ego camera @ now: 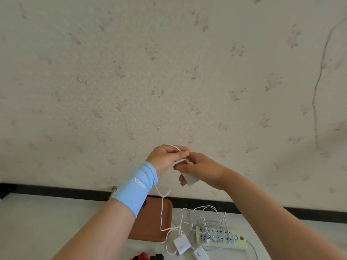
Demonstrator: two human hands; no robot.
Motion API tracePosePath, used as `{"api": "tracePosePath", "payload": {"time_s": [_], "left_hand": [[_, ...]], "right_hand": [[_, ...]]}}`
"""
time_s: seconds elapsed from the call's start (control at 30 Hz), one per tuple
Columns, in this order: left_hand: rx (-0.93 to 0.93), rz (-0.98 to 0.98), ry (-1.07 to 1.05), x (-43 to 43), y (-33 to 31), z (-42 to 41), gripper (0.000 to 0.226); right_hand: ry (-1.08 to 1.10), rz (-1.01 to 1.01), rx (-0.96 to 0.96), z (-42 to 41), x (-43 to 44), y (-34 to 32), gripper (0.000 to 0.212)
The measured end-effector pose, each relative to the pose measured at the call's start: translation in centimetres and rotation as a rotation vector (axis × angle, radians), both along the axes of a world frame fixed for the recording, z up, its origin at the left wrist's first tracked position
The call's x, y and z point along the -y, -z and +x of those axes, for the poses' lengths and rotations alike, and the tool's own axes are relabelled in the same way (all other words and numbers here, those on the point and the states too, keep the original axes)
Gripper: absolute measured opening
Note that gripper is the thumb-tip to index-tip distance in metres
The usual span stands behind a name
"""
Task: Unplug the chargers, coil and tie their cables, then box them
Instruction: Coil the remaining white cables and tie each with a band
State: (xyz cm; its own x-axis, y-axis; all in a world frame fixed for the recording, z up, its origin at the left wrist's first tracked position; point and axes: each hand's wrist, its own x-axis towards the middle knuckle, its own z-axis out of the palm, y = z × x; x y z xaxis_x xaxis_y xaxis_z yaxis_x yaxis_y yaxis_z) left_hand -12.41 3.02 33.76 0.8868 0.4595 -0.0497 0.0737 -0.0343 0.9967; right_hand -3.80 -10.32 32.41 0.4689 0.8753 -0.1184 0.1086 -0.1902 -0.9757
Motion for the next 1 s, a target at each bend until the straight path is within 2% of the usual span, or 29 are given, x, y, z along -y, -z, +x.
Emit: {"api": "tracePosePath", "payload": {"time_s": [0.03,0.1,0.17,0.2,0.3,0.37,0.43,0.47,0.5,0.6,0.63,0.67,0.73,0.83,0.9,1.0], "left_hand": [[-0.008,-0.03,-0.027,-0.4,-0.2,0.0,0.014],[0.012,-0.229,-0.103,-1.6,-0.9,-0.2,0.012],[0.071,-0.404,-0.155,-3.0,-1.5,-0.6,0.01],[0.086,-0.42,-0.184,-3.8,-1.6,-0.7,0.012],[0.059,-0.299,-0.255,-5.5,-1.2,-1.4,0.031],[0.043,-0.335,-0.256,-6.1,-1.2,-2.1,0.044],[0.022,-0.418,-0.217,-6.0,-1.4,-2.5,0.037],[-0.015,-0.35,-0.221,-5.8,-1.5,-2.6,0.032],[-0.087,-0.152,-0.248,-5.8,-1.4,-2.6,0.028],[-0.41,0.718,-0.421,-6.2,-0.5,-2.5,0.042],[-0.511,0.936,-0.475,-6.3,-0.7,-2.5,0.047],[-0.568,1.1,-0.534,-6.4,-1.0,-2.6,0.049],[-0.465,1.256,-0.691,-6.3,-1.7,-2.5,0.044],[-0.084,1.159,-0.829,-6.5,-1.0,-2.1,0.04],[0.099,0.932,-0.699,-6.6,-0.3,-1.9,0.037],[0.135,0.509,-0.441,-5.0,-0.2,-1.5,0.031]], "right_hand": [[0.022,-0.043,0.043,0.1,-0.1,0.1,0.03],[0.079,-0.127,0.096,0.5,0.1,0.0,0.022],[0.171,-0.208,0.101,1.3,0.6,-0.1,0.023],[0.22,-0.249,0.102,1.8,0.8,-0.1,0.026],[0.32,-0.38,0.146,3.1,1.6,0.2,0.028],[0.336,-0.41,0.188,3.5,1.9,0.3,0.024],[0.316,-0.407,0.241,3.4,2.1,0.5,0.022],[0.301,-0.397,0.244,3.3,2.0,0.6,0.022],[0.284,-0.382,0.231,3.1,1.8,0.7,0.023],[0.231,-0.297,0.188,2.7,1.1,0.8,0.025],[0.219,-0.264,0.165,2.6,1.0,0.8,0.027],[0.209,-0.232,0.138,2.5,0.9,0.8,0.029],[0.198,-0.17,0.092,2.5,0.8,0.7,0.031],[0.231,-0.131,0.067,2.7,0.9,0.8,0.038],[0.241,-0.15,0.075,2.8,1.0,1.3,0.042],[0.189,-0.214,0.13,2.7,0.6,2.3,0.048]]}}
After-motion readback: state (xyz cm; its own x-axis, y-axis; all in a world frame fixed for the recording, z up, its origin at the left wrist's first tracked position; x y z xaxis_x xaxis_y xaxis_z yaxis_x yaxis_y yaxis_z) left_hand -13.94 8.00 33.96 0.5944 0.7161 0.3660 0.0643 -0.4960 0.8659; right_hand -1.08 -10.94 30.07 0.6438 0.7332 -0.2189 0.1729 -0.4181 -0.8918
